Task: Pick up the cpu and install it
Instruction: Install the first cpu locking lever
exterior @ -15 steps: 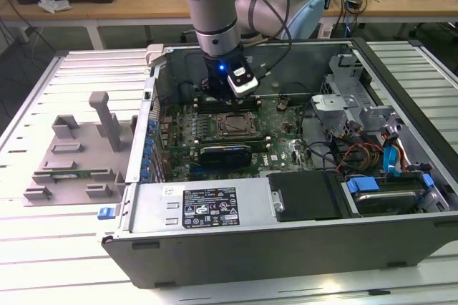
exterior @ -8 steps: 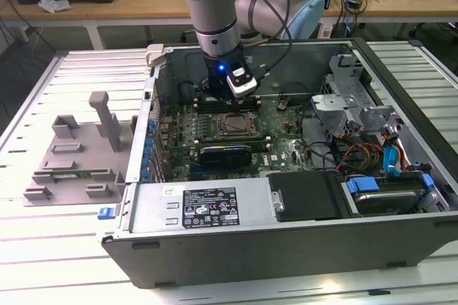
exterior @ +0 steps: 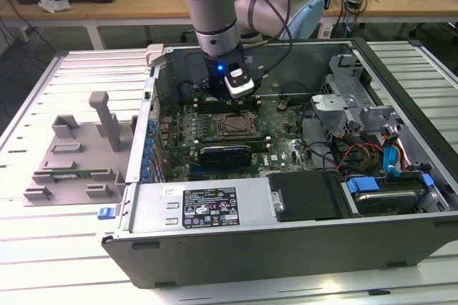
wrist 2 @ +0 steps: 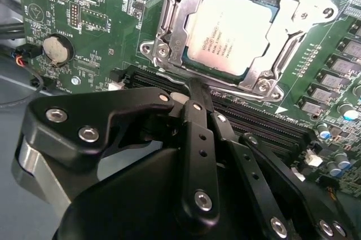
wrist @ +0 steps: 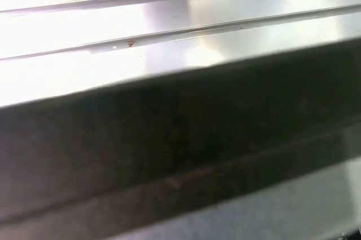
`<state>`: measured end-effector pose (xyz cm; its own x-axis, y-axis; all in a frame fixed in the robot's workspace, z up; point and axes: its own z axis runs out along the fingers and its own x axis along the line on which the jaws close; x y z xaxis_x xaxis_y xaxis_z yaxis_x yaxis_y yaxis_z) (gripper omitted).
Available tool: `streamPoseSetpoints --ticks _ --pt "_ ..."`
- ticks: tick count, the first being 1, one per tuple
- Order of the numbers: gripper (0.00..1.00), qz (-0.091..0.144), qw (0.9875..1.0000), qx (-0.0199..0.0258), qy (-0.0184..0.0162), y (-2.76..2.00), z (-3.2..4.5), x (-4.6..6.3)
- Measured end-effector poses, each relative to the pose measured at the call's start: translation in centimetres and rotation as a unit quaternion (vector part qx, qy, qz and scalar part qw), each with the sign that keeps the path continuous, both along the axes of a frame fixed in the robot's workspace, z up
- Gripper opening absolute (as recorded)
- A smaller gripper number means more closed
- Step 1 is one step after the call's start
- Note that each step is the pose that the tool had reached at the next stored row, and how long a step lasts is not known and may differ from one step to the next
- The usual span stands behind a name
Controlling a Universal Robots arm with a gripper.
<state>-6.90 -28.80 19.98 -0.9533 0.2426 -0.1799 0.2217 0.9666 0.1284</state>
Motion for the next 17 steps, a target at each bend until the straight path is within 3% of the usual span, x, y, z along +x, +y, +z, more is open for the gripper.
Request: streamPoseSetpoints --ticks 10,17 --pt "0.11 -0.029 0.9996 -0.0001 0.0000 0.34 -0.14 0.33" --pt "0.11 -0.031 0.9995 -0.0001 0.0000 0.34 0.20 0.34"
